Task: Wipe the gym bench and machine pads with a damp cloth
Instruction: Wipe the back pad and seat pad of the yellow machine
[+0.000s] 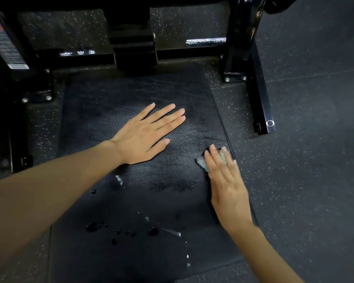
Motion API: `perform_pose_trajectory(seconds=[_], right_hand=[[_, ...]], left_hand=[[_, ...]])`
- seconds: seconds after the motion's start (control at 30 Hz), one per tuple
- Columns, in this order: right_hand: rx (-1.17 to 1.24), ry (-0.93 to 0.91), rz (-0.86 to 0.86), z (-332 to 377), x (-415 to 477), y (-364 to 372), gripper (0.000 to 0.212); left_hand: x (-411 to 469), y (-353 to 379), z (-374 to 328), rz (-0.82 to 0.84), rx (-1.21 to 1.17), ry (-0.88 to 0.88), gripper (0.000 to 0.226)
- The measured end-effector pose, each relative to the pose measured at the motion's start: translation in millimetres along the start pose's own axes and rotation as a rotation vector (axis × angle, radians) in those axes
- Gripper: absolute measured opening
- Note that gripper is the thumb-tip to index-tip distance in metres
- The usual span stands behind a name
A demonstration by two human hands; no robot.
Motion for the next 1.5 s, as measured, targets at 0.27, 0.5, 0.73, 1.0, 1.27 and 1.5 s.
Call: perform_pose_trajectory(seconds=[0.27,0.5,0.73,1.0,1.27,1.5], right_hand=[[0.165,0.318,-0.115,-5,10,2,0.052],[0.122,0.192,-0.024,81,-6,24,0.065],[-0.026,0.119,0.036,118,-13,30,0.075],[0.035,0.35,-0.008,38,-8,8,0.079],[0.162,0.537,-0.183,85,-8,18,0.068],[0.179,0.288,-0.033,181,-12,43,0.077]], left_hand=[[-11,1,3,0.028,-0.016,0.091,0.059],[-28,1,10,0.058,-0.022,0.197,0.056],[-34,1,14,0.076,-0.016,0.245,0.056],[-40,1,18,0.081,-0.023,0.273,0.056],[-47,1,23,0.087,-0.025,0.319,0.057],[-61,0,34,0.089,-0.006,0.369,0.056]])
Point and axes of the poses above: each hand's wrist, its own x-axis towards the middle knuckle, its own y-axis out of the palm, z = x × y, the point moved 7 cm from there along x, towards the middle knuckle, and after that the axes turned 7 degrees about y, right-handed, at the moved point
